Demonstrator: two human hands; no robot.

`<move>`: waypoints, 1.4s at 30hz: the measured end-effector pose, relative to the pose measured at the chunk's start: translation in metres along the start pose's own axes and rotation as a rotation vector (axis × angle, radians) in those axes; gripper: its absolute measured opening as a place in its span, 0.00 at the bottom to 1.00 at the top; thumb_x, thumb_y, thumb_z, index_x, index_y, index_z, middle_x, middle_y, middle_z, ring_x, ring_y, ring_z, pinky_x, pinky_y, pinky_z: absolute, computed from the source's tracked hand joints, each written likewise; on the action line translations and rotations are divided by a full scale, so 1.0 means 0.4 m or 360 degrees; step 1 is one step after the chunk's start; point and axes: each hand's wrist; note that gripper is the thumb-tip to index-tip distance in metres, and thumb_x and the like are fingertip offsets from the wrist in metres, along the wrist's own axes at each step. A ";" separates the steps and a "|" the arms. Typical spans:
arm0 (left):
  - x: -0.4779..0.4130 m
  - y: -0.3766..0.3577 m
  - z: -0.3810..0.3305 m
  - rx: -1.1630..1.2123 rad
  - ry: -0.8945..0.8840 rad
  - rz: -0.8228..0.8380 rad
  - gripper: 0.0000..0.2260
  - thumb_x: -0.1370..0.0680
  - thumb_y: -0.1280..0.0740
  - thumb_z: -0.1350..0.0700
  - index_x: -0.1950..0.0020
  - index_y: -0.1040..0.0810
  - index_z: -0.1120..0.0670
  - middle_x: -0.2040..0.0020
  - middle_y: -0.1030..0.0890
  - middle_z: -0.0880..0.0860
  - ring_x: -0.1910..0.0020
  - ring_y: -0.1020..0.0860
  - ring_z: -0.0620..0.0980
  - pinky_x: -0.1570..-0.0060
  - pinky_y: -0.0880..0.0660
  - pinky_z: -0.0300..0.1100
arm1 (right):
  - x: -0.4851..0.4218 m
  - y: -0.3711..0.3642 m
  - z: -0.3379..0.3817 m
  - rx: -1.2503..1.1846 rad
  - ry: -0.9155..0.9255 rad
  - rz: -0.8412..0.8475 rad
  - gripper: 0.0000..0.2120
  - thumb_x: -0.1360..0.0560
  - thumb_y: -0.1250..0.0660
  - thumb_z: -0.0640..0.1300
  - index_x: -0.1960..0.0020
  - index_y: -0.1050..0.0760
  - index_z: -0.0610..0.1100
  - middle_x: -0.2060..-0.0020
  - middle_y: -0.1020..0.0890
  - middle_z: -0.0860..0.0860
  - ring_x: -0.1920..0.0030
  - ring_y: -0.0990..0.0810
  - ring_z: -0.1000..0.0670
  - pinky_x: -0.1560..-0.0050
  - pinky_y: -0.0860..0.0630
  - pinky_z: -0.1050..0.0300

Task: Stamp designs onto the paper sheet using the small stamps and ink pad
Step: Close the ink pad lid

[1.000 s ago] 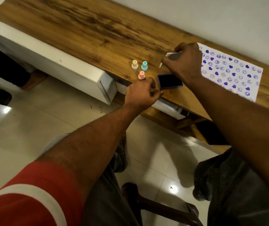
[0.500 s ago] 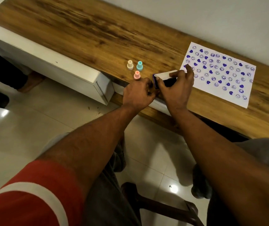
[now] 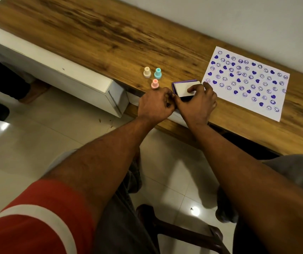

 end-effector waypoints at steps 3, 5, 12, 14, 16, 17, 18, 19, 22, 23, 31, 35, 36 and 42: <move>0.002 -0.001 0.002 0.0073 0.0011 0.0071 0.19 0.24 0.26 0.42 0.37 0.17 0.50 0.58 0.15 0.47 0.61 0.18 0.45 0.60 0.22 0.40 | -0.008 -0.001 -0.003 0.0037 0.0025 0.0025 0.29 0.35 0.29 0.72 0.44 0.25 0.53 0.34 0.25 0.49 0.31 0.30 0.44 0.34 0.32 0.43; 0.003 -0.002 0.004 0.0113 0.0026 0.0123 0.20 0.23 0.26 0.42 0.35 0.18 0.50 0.62 0.19 0.44 0.64 0.21 0.42 0.59 0.21 0.40 | -0.010 -0.002 -0.004 0.0061 0.0049 0.0023 0.29 0.34 0.30 0.71 0.43 0.26 0.53 0.34 0.25 0.50 0.31 0.30 0.44 0.34 0.32 0.43; 0.003 0.000 0.007 0.0169 -0.0014 0.0155 0.20 0.23 0.25 0.45 0.34 0.18 0.50 0.59 0.16 0.45 0.64 0.23 0.40 0.60 0.24 0.37 | -0.001 -0.004 -0.004 0.0101 0.0043 0.0019 0.30 0.35 0.31 0.72 0.43 0.26 0.53 0.33 0.26 0.49 0.30 0.31 0.43 0.34 0.34 0.42; 0.003 0.005 0.005 0.0169 -0.0021 0.0152 0.19 0.23 0.25 0.46 0.34 0.17 0.50 0.55 0.14 0.47 0.61 0.21 0.41 0.57 0.22 0.39 | 0.003 -0.005 -0.003 0.0113 0.0030 0.0032 0.31 0.35 0.31 0.73 0.43 0.25 0.53 0.32 0.27 0.49 0.29 0.32 0.43 0.33 0.35 0.41; 0.002 0.008 0.003 0.0182 -0.0011 0.0156 0.20 0.23 0.25 0.46 0.34 0.18 0.50 0.54 0.14 0.48 0.61 0.21 0.41 0.56 0.21 0.40 | 0.003 -0.007 -0.003 0.0124 0.0027 0.0042 0.30 0.35 0.31 0.72 0.42 0.25 0.53 0.31 0.27 0.49 0.28 0.33 0.43 0.32 0.35 0.41; 0.002 0.009 0.002 0.0188 -0.0003 0.0157 0.20 0.23 0.24 0.46 0.34 0.17 0.50 0.55 0.14 0.47 0.61 0.22 0.41 0.57 0.22 0.39 | 0.003 -0.008 -0.004 0.0125 0.0025 0.0042 0.29 0.34 0.31 0.71 0.42 0.25 0.53 0.31 0.27 0.48 0.28 0.33 0.43 0.32 0.35 0.41; 0.002 0.009 0.001 0.0191 0.0003 0.0156 0.20 0.23 0.24 0.46 0.34 0.17 0.51 0.56 0.14 0.47 0.62 0.23 0.40 0.57 0.22 0.39 | 0.002 -0.009 -0.005 0.0127 0.0024 0.0040 0.28 0.33 0.30 0.70 0.42 0.25 0.52 0.31 0.27 0.48 0.28 0.33 0.43 0.32 0.35 0.41; 0.002 0.008 0.001 0.0188 0.0009 0.0155 0.20 0.23 0.24 0.45 0.34 0.17 0.51 0.57 0.15 0.46 0.63 0.23 0.40 0.57 0.23 0.38 | 0.001 -0.010 -0.006 0.0133 0.0022 0.0040 0.28 0.33 0.30 0.70 0.42 0.25 0.52 0.31 0.27 0.48 0.28 0.33 0.43 0.32 0.35 0.41; 0.001 0.008 0.000 0.0170 0.0019 0.0162 0.21 0.23 0.24 0.44 0.33 0.18 0.50 0.58 0.16 0.45 0.62 0.22 0.40 0.57 0.22 0.38 | -0.005 -0.007 -0.006 0.0150 0.0026 0.0050 0.28 0.32 0.30 0.69 0.42 0.26 0.52 0.33 0.26 0.49 0.29 0.32 0.43 0.33 0.35 0.42; 0.000 0.009 0.000 0.0169 0.0021 0.0166 0.21 0.23 0.24 0.44 0.33 0.18 0.50 0.58 0.15 0.45 0.62 0.21 0.41 0.57 0.22 0.38 | -0.008 -0.006 -0.006 0.0149 0.0035 0.0053 0.28 0.33 0.29 0.69 0.42 0.26 0.53 0.33 0.26 0.49 0.30 0.31 0.43 0.33 0.35 0.42; 0.001 0.010 0.000 0.0172 0.0022 0.0158 0.21 0.24 0.25 0.43 0.34 0.18 0.50 0.59 0.16 0.46 0.62 0.20 0.42 0.56 0.19 0.42 | -0.017 0.003 0.000 0.0119 0.0092 0.0042 0.33 0.34 0.29 0.71 0.38 0.27 0.53 0.33 0.27 0.48 0.31 0.30 0.44 0.34 0.33 0.43; 0.001 0.014 -0.002 0.0179 0.0021 0.0177 0.21 0.24 0.25 0.43 0.33 0.18 0.49 0.61 0.17 0.44 0.62 0.20 0.41 0.56 0.18 0.43 | -0.013 0.000 -0.005 0.0100 0.0059 0.0060 0.34 0.33 0.30 0.71 0.36 0.29 0.52 0.33 0.26 0.49 0.30 0.31 0.44 0.33 0.35 0.42; 0.002 0.015 -0.003 0.0182 0.0026 0.0182 0.21 0.24 0.25 0.43 0.33 0.18 0.49 0.61 0.18 0.43 0.63 0.20 0.41 0.56 0.18 0.43 | -0.012 -0.001 -0.006 0.0093 0.0060 0.0060 0.33 0.33 0.30 0.70 0.36 0.28 0.51 0.33 0.26 0.49 0.31 0.30 0.44 0.34 0.35 0.43; 0.002 0.023 -0.005 0.0217 0.0032 0.0202 0.21 0.23 0.25 0.44 0.32 0.18 0.50 0.61 0.16 0.46 0.61 0.18 0.43 0.54 0.17 0.46 | -0.013 0.003 -0.006 0.0039 0.0062 -0.0034 0.29 0.34 0.31 0.68 0.40 0.27 0.51 0.40 0.22 0.51 0.35 0.27 0.45 0.39 0.35 0.46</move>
Point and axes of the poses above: each hand's wrist, its own x-axis away from the middle knuckle, its own y-axis out of the back of the hand, z = x × y
